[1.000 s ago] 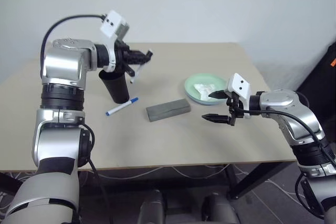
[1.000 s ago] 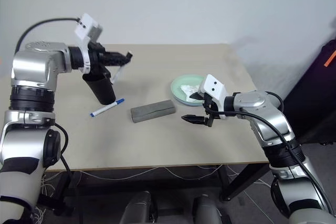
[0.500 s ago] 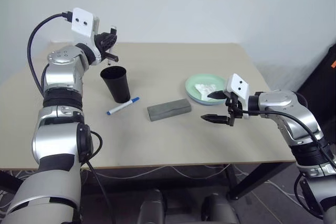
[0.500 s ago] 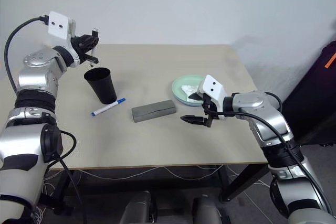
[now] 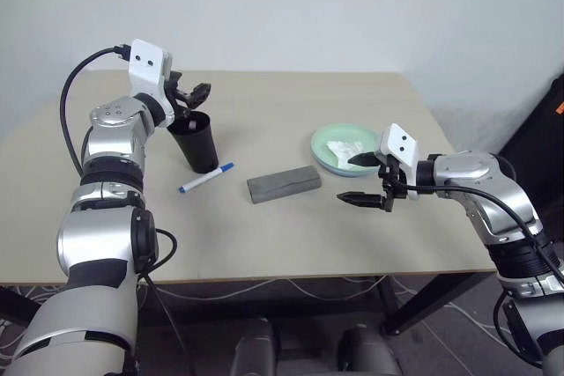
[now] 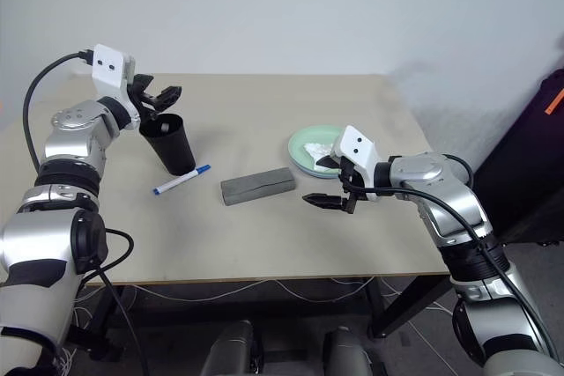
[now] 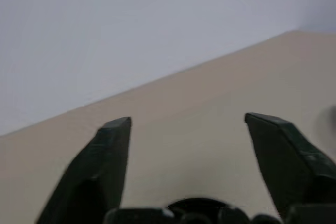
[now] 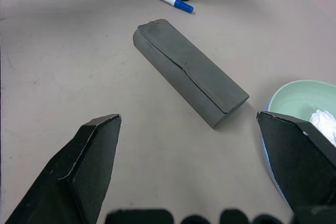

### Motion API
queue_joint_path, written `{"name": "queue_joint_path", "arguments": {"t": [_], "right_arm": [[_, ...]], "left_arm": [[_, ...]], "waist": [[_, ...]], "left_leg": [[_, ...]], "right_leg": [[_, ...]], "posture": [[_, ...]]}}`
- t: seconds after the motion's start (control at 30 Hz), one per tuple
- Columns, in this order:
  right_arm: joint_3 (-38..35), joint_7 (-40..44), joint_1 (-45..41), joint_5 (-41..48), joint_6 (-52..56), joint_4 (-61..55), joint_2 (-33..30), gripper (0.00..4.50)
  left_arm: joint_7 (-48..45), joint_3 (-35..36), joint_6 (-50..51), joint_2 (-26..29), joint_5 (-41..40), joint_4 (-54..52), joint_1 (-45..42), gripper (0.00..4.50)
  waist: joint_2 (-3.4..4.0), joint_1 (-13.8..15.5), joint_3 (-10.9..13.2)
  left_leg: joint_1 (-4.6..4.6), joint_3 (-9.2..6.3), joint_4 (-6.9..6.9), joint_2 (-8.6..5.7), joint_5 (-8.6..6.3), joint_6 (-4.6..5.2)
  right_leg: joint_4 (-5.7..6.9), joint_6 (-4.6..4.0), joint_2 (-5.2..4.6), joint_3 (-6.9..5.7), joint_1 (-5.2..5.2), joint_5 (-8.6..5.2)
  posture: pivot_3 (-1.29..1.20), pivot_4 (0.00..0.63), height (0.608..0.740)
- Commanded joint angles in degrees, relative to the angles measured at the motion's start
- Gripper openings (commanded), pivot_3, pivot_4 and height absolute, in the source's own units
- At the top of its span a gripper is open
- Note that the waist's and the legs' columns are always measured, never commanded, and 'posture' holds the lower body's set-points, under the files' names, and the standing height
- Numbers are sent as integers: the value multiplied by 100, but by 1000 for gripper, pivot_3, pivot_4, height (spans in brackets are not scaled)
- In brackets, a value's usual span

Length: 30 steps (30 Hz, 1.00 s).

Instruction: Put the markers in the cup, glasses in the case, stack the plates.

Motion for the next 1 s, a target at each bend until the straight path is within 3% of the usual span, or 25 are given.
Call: {"name": "queue_joint_path", "arguments": {"t": [0.03,0.27,0.4,0.67,1.0], "right_arm": [[-137,-24,-142,25,-65,-90,-6,4500],[-130,-38,-117,34,-31,-132,2,4500],[-121,-30,-117,27,-29,-119,15,4500],[-89,22,-143,35,-12,-105,33,4500],[-87,11,-122,55,38,-165,50,4500]], "left_arm": [[-261,8,-37,130,-11,-229,-57,4464],[-2273,-277,1016,627,-274,-1615,627,4464],[-3437,-391,1663,1253,-555,-2918,1651,4464],[-3273,-147,1859,1557,-648,-3254,2652,4464],[-2730,-373,1325,1102,-381,-2677,2825,4464]], "waist": [[0,0,0],[0,-34,0],[2,-62,1],[2,-21,1],[1,0,1]], "left_leg": [[0,0,0,0,0,0],[1,1,-3,3,-6,-9],[2,2,-6,9,-11,-18],[5,7,-2,14,-11,-17],[3,9,-5,15,-11,-18]], "right_leg": [[0,0,0,0,0,0],[0,0,0,0,-4,0],[0,-1,2,-1,-9,0],[-1,-2,-3,-4,-6,0],[-2,-2,-3,-7,-11,0]], "posture": [[0,0,649],[0,0,649],[0,0,649],[0,0,649],[0,0,649]]}}
